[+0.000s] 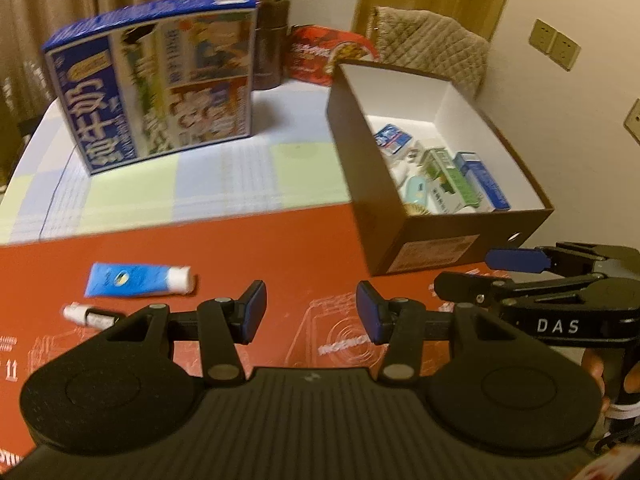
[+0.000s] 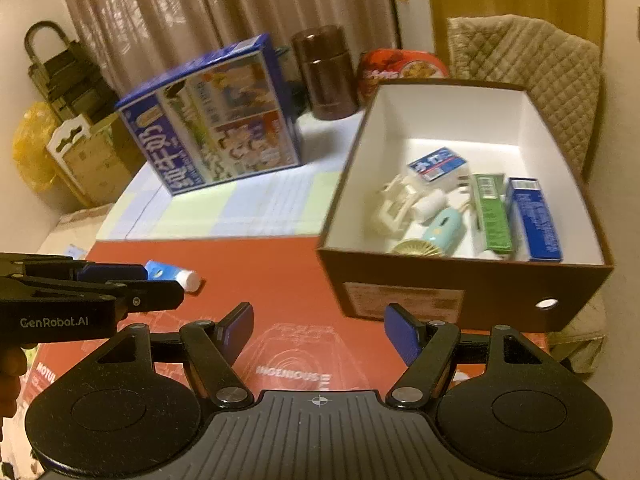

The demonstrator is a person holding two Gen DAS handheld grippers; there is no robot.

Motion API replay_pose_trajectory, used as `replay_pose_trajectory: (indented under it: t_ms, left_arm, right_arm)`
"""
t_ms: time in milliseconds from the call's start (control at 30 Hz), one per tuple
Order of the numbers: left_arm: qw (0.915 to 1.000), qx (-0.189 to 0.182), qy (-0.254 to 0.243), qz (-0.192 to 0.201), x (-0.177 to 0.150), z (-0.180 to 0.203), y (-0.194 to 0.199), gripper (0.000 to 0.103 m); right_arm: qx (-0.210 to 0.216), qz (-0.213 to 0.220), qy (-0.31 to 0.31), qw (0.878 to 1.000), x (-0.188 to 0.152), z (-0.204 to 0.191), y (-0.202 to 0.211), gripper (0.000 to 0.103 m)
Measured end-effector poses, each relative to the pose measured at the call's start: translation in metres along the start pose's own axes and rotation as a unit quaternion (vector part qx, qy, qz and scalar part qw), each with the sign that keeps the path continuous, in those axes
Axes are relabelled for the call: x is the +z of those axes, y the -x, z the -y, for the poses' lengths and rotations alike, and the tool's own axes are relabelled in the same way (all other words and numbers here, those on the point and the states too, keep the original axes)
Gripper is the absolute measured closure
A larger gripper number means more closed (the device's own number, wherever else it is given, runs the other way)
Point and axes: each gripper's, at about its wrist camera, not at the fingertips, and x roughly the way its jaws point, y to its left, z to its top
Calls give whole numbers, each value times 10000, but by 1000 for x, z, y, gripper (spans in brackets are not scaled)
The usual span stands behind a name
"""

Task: Organize rigid objects
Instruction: 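Move both grippers back over the blue tube and spray bottle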

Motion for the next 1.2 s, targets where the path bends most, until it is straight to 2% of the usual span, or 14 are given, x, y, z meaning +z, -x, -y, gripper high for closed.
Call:
replay_pose_trajectory:
  t_ms: [667,1200]
  left_arm:
    - [9941,772,736,-213,-41,-90,7,58]
    - [9887,1002,1056,-343,-42,-137,-14,58]
  right_arm:
    - [591,-503,594,9952,-14,-81,-65,34]
    - [839,-564,1229,9873,-4,-125,-124,34]
